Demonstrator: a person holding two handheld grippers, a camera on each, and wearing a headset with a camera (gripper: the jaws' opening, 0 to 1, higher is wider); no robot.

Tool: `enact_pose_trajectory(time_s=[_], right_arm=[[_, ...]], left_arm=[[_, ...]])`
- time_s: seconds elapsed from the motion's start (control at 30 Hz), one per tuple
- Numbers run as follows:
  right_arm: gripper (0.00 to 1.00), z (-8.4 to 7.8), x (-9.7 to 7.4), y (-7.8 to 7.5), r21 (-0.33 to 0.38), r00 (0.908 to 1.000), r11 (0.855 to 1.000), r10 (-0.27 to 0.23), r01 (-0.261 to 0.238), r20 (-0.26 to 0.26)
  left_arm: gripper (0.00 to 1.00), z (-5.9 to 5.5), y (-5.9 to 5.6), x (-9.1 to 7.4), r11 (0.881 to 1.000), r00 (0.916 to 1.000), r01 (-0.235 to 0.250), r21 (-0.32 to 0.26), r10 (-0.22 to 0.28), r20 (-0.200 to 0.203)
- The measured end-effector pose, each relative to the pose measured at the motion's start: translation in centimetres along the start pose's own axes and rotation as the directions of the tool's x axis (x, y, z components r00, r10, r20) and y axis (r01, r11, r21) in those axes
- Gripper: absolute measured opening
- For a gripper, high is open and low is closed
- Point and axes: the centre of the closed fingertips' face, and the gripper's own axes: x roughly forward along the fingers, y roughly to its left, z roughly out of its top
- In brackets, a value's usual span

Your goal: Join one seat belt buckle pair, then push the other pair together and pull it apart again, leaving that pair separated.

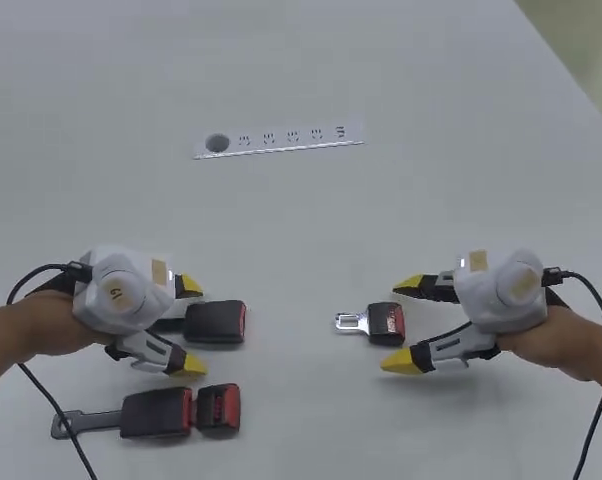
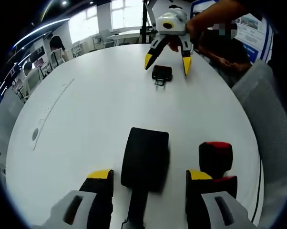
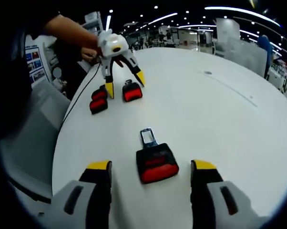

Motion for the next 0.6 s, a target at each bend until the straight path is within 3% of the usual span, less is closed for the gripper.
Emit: enact_pose_trajectory(time_s=[0.03, 0.13, 0.3, 0.4, 0.5, 0.6], right_arm=[[0.67, -0.21, 0.05, 0.00, -0.003, 1.0000, 1.000, 0.005, -0.005, -0.005], [0.62, -0.67, 0.13, -0.19, -0.029, 0.9996, 1.000, 0.008, -0.008, -0.027], [0.57, -0.31, 0.28, -0.36, -0.046, 0.9997, 0.999, 0.015, -0.016, -0.020], [0.52, -0.15, 0.53, -0.23, -0.059, 0.9994, 0.998, 0.027, -0.028, -0.020], [0.47, -0.36, 0.58, -0.55, -0.114, 0.9994, 0.993, 0.016, -0.019, -0.030], [0.43, -0.30, 0.46, -0.90, -0.098, 0.9997, 0.995, 0.016, -0.017, -0.017]], left_arm=[[0.61, 0.41, 0.22, -0.03, 0.999, 0.9999, -0.008, 0.031, 0.008, 0.016], [0.56, 0.44, 0.78, -0.06, 1.000, 0.9997, -0.016, 0.000, 0.016, 0.019], [0.52, 0.52, 0.78, 0.04, 1.000, 0.9996, -0.009, 0.017, 0.009, 0.028], [0.44, 0.63, 0.56, 0.02, 1.000, 0.9993, -0.001, 0.025, 0.000, 0.038], [0.41, 0.70, 0.61, 0.04, 1.000, 0.9992, 0.000, 0.031, -0.001, 0.041], [0.39, 0.74, 0.69, 0.03, 0.999, 0.9994, 0.002, 0.045, -0.003, 0.034]])
